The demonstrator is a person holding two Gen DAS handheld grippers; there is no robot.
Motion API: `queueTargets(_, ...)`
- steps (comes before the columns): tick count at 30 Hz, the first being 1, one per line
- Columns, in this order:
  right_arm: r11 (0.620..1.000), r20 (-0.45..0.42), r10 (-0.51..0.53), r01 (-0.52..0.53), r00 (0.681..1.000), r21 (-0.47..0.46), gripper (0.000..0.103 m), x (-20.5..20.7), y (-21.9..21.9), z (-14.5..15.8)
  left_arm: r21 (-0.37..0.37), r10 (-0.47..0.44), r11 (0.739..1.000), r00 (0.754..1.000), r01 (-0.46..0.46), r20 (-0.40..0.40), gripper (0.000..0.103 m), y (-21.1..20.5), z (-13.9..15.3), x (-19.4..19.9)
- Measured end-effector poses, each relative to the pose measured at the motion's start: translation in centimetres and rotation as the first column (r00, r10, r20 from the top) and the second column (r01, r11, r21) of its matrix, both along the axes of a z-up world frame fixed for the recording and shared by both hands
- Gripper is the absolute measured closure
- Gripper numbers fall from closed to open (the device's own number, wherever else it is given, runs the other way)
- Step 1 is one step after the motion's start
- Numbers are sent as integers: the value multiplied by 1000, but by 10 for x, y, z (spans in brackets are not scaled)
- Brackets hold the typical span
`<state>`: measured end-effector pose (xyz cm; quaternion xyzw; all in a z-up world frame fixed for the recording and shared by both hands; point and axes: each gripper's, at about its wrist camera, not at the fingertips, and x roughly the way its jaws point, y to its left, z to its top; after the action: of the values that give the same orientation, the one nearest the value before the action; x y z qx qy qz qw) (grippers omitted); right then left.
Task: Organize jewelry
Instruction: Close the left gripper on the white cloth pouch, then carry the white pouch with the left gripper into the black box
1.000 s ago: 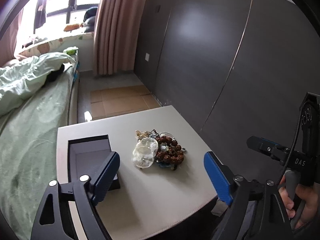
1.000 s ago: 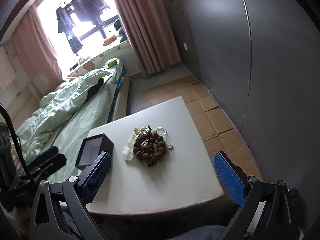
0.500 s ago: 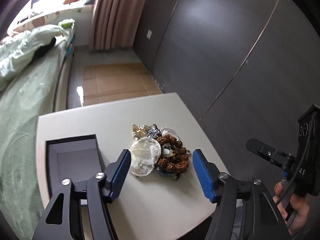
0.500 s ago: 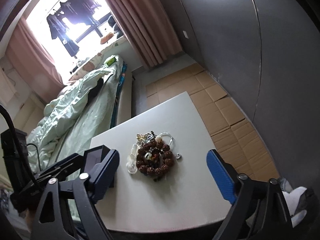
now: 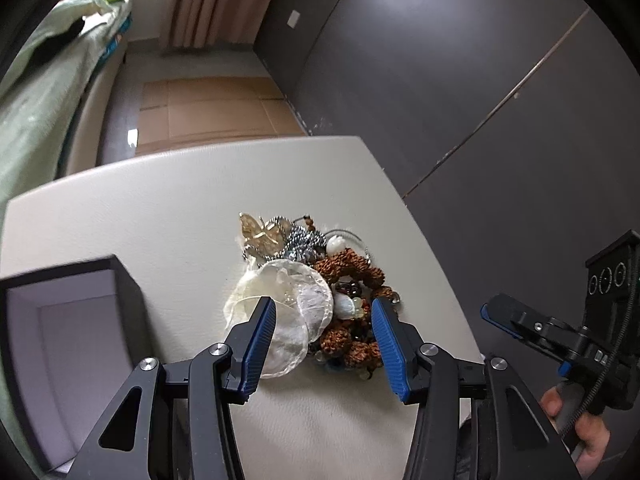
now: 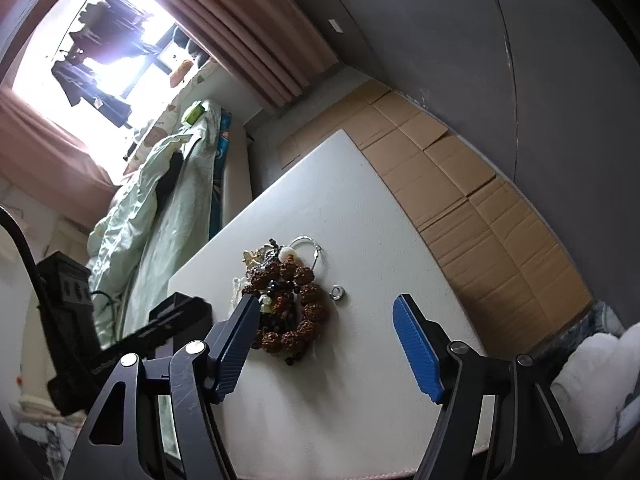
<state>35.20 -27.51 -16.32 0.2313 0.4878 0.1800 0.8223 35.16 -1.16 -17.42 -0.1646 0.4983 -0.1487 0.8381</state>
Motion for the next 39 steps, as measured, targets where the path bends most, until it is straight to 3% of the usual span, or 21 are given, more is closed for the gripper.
queueTargets(2, 1000, -12, 3, -3, 1000, 8, 32, 3, 3, -3, -14, 7, 1000, 1000, -7, -5, 52, 0, -5, 2)
queueTargets(6, 1000, -45, -2, 4, 999, 28, 43, 7, 7, -13, -72, 20, 997, 999, -23, -34, 85, 6, -16, 9)
queueTargets(9, 999, -77, 8, -4, 997, 54, 43, 11, 13, -22, -114, 26, 993, 999, -29, -33, 99, 8, -17, 12)
queueTargets(11, 997, -93, 25, -18, 995, 73, 43, 13, 19, -28, -114, 25, 993, 999, -28, -26, 102, 8, -15, 13)
queueTargets(15, 997, -115, 45, -37, 992, 72, 45, 15, 33, -35, -122, 19, 992, 1000, -16, 23, 102, 8, -1, 6)
queueTargets(19, 999, -140, 34, -30, 990, 28, 58, 16, 42, -44, -124, 21, 992, 997, -11, 76, 103, 13, 15, -2)
queueTargets(21, 1000, -148, 23, -24, 989, -7, 64, 18, 45, -46, -134, 25, 991, 995, -12, 94, 103, 18, 22, -7)
queueTargets(29, 989, -131, 30, -49, 991, -140, 70, 29, 64, -48, -160, 42, 987, 986, -15, 164, 103, 37, 45, -24)
queueTargets(33, 971, -114, 45, -70, 992, -229, 82, 29, 71, -45, -167, 48, 986, 979, -15, 197, 103, 47, 58, -37)
queueTargets(39, 987, -39, 67, -72, 997, -144, 83, 20, 64, -25, -189, 79, 982, 967, -33, 244, 103, 64, 79, -57)
